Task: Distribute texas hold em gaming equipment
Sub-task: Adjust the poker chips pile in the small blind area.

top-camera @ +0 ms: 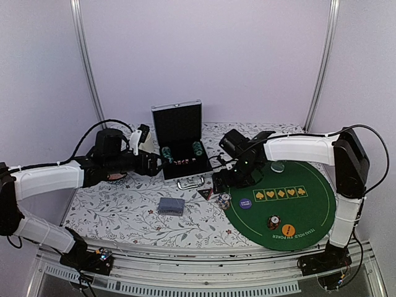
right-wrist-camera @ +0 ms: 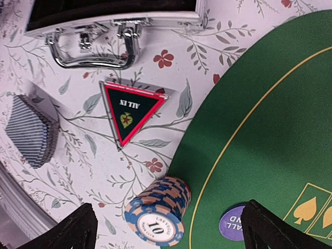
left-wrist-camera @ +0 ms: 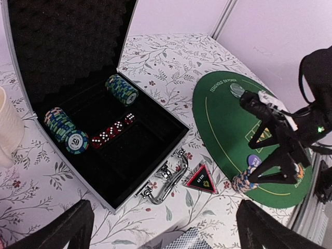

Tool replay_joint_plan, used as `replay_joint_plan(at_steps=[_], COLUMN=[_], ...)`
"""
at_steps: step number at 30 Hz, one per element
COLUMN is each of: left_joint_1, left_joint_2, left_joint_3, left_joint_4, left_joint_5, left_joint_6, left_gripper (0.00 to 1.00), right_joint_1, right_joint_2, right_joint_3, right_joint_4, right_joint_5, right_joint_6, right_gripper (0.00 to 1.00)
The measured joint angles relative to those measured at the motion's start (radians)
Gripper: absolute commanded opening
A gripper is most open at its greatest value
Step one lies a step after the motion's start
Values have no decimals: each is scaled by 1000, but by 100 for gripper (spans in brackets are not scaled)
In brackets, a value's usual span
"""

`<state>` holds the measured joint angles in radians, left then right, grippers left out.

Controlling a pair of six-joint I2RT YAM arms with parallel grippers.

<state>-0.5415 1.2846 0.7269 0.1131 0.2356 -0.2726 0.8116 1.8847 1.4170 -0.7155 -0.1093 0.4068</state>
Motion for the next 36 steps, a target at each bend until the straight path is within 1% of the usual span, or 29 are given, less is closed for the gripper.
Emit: replay_joint_plan(at_steps=[6,17,24,36], left_joint_1=[0,0,0,1], left_joint_2=[1,1,9,18], left_joint_3=[1,1,1,1], left_joint_4=[-1,-4,-5,-7], left_joint_5=[11,14,15,18], left_joint_6=[0,3,11,11], left_gripper=[98,98,98,98], right_joint_1=[46,74,100,121], right_joint_2=[128,185,230,277], right_joint_3=[95,175,190,221], right_joint_4=[-96,-161,-206,-251], right_joint_5=[90,137,169,210], right_joint_6=[-5,-23,-33,-48], right_gripper=[99,99,93,85])
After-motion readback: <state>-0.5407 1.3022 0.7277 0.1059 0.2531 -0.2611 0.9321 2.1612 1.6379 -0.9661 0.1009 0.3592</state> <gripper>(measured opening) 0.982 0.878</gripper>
